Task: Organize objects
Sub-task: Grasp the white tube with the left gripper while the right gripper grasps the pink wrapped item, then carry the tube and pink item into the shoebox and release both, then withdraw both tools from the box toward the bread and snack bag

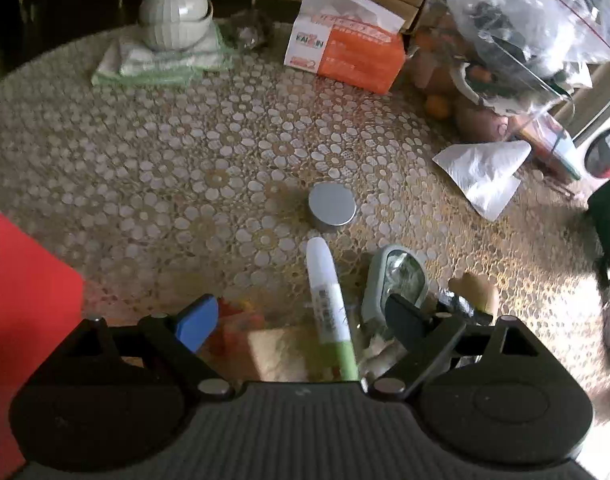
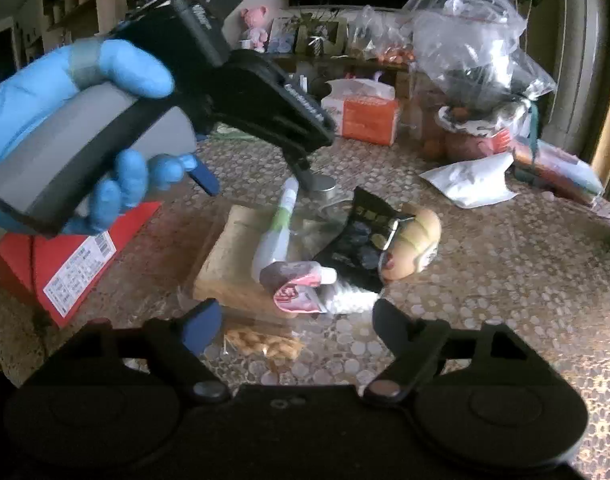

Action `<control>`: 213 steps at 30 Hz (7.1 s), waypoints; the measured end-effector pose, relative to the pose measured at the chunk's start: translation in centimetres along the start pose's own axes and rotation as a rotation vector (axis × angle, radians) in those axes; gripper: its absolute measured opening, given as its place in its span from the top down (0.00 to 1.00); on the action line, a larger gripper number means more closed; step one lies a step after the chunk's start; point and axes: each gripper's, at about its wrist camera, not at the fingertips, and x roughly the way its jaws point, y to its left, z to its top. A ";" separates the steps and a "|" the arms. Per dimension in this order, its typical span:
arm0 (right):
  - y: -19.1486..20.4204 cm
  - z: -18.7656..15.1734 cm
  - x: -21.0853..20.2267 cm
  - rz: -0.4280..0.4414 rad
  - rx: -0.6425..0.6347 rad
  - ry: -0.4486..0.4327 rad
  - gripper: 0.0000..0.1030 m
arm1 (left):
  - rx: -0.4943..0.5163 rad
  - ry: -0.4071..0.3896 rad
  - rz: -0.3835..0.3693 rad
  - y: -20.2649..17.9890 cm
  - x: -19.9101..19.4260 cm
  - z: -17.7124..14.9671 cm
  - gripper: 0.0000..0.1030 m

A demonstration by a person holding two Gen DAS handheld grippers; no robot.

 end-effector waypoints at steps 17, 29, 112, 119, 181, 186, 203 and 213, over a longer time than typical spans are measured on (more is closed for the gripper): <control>0.1 0.8 2.5 0.028 0.011 0.012 0.45 | 0.032 -0.011 -0.002 -1.2 2.8 1.2 0.31; -0.2 1.0 3.1 0.048 0.045 0.028 0.69 | 0.007 0.004 -0.032 -0.7 3.4 0.6 0.70; 26.1 11.0 1.5 0.348 -0.209 0.033 0.98 | -0.158 -0.298 0.076 31.8 -21.6 -7.4 0.84; 28.1 9.7 3.9 0.383 -0.221 0.080 0.98 | -0.113 -0.219 0.117 32.6 -18.8 -7.6 0.84; 19.0 6.1 -6.1 0.356 -0.105 -0.015 0.51 | -0.046 -0.329 0.041 24.8 -22.9 -14.7 0.30; 17.2 5.1 -7.8 0.360 -0.097 -0.049 0.36 | -0.017 -0.351 0.060 22.8 -23.1 -16.4 0.30; 9.3 1.5 -10.4 0.216 -0.048 -0.109 0.00 | 0.066 -0.379 0.004 15.1 -21.8 -19.1 0.18; 3.6 -0.2 -11.9 0.115 -0.004 -0.119 0.00 | 0.119 -0.428 -0.061 11.5 -20.3 -19.7 0.00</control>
